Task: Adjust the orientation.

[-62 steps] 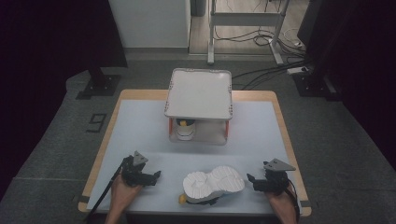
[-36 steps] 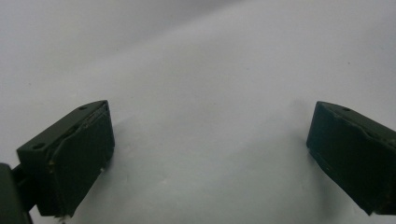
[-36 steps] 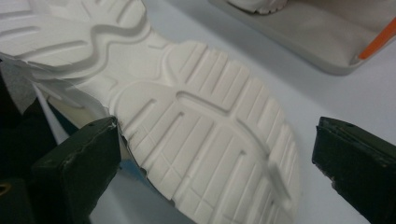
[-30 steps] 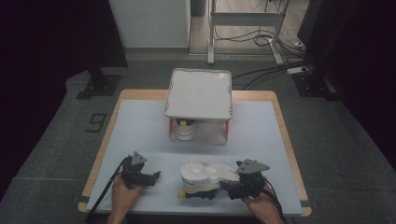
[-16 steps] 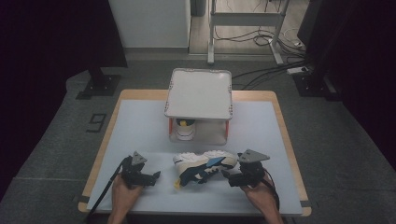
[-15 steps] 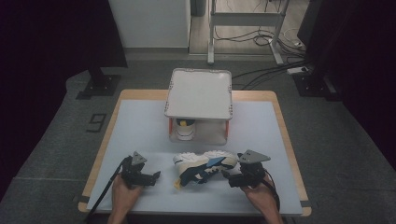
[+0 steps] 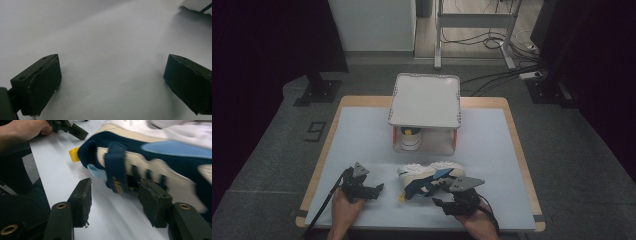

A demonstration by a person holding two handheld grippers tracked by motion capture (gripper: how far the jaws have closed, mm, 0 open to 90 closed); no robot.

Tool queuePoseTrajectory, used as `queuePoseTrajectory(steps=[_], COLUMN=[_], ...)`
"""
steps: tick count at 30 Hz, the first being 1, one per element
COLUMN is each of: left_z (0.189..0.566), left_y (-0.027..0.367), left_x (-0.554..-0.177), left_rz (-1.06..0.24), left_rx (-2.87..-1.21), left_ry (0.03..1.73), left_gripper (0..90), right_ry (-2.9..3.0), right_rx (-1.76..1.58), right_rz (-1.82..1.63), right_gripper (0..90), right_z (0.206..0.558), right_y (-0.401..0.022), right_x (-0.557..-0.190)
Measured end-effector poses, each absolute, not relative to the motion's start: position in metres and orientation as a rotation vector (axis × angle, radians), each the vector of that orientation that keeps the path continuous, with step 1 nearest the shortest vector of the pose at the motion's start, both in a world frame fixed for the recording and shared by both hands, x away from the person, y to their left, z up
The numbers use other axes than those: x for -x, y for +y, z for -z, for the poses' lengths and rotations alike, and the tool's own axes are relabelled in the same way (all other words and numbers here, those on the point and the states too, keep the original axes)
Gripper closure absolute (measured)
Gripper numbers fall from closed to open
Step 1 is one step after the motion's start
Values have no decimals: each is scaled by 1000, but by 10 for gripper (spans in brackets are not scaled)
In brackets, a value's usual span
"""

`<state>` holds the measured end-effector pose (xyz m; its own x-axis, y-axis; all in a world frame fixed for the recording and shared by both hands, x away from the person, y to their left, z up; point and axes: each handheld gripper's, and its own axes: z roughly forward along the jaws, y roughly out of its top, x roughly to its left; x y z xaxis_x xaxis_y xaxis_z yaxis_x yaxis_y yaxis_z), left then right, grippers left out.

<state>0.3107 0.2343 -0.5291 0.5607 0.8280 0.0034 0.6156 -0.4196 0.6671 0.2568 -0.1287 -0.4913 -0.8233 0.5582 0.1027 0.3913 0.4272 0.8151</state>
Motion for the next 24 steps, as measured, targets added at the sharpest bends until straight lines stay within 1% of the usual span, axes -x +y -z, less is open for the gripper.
queuePoseTrajectory(steps=[4,7,11,16,20,21,23,24], left_z=[529,529,529,529,529,529,529,529], left_y=[234,234,234,234,234,234,234,234], left_x=[-311,-311,-311,-311,-311,-311,-311,-311], left_rz=[-445,-447,-446,-446,-446,-446,-446,-446], left_rx=[-2175,-2176,-2175,-2174,-2174,-2174,-2176,-2175], left_ry=[1151,1151,1150,1150,1151,1151,1149,1149], left_gripper=[15,15,17,18,18,18,18,18], right_ry=[2474,2436,2385,2383,2405,2382,2354,2351], right_rx=[-833,-841,-860,-898,-924,-931,-956,-962], right_rz=[-1330,-1272,-1261,-1336,-1305,-1300,-1288,-1298], right_gripper=[532,666,701,700,685,664,558,536], right_z=[499,501,493,468,453,451,451,451], right_y=[-117,-114,-116,-127,-136,-137,-140,-141], right_x=[-259,-260,-258,-263,-278,-282,-290,-293])
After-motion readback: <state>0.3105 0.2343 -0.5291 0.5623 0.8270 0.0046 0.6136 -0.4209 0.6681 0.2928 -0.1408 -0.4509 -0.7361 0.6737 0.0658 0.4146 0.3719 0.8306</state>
